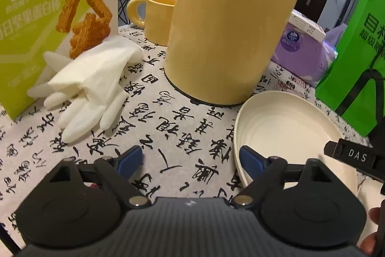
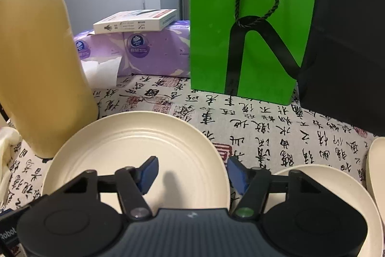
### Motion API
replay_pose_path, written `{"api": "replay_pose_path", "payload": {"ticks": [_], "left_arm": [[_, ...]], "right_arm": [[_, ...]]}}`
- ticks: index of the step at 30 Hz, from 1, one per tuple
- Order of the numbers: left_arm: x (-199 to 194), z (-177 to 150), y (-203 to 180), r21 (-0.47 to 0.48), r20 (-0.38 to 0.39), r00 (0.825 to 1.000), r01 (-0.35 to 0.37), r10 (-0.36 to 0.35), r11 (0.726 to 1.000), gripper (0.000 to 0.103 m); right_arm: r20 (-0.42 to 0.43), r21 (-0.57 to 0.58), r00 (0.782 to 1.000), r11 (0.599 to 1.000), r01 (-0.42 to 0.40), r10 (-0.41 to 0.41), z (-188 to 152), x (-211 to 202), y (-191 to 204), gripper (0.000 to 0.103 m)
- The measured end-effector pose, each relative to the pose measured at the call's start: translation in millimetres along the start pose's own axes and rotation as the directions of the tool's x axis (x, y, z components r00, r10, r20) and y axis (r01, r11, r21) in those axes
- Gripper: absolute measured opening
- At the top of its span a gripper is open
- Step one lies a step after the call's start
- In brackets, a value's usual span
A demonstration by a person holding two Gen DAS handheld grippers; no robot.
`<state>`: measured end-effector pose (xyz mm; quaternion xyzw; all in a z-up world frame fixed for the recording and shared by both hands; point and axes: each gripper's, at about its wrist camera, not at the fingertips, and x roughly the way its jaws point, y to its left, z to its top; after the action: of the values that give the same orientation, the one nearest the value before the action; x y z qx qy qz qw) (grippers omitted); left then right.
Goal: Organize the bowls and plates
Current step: 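Close the left gripper on the rim of the cream plate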
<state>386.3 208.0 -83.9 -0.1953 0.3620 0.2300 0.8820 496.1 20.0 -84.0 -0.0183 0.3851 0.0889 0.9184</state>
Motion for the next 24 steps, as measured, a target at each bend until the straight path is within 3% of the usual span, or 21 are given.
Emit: {"api": "replay_pose_path", "payload": {"ticks": [3, 8, 10, 14, 18, 24], "left_arm": [[-1.5, -1.0, -0.6, 0.002, 0.009, 1.000, 0.028, -0.028, 1.000, 0.072], [-3.5, -2.9, -6.1, 0.034, 0.026, 0.995, 0.097, -0.098, 0.995, 0.027], [-4.4, -3.0, -7.1, 0.039, 0.030, 0.992, 0.122, -0.123, 0.992, 0.015], [-2.1, -1.1, 2.0, -0.021, 0.019, 0.988, 0.156, -0.156, 0.988, 0.014], [-4.4, -2.5, -1.8, 0.008, 0.034, 0.991, 0.132, -0.133, 0.991, 0.013], [-2.2, -2.8, -1.3, 0.006, 0.023, 0.990, 0.137, -0.137, 0.991, 0.013]], "right_arm": [[0.005, -0.008, 1.000, 1.000, 0.021, -0.021, -2.9, 1.7, -1.5, 0.046], [0.018, 0.020, 0.999, 0.999, 0.033, -0.033, -4.1, -2.1, -10.5, 0.014], [0.019, 0.018, 0.999, 1.000, 0.026, -0.026, -4.6, -3.6, -12.1, 0.008], [0.033, 0.002, 0.999, 1.000, 0.020, -0.020, -6.7, -5.3, -9.0, 0.007], [0.038, -0.015, 0.999, 1.000, 0.017, -0.017, -7.6, -6.0, -5.6, 0.007], [-0.002, 0.036, 1.000, 0.999, -0.016, 0.016, -5.2, 1.7, -11.3, 0.017]]}}
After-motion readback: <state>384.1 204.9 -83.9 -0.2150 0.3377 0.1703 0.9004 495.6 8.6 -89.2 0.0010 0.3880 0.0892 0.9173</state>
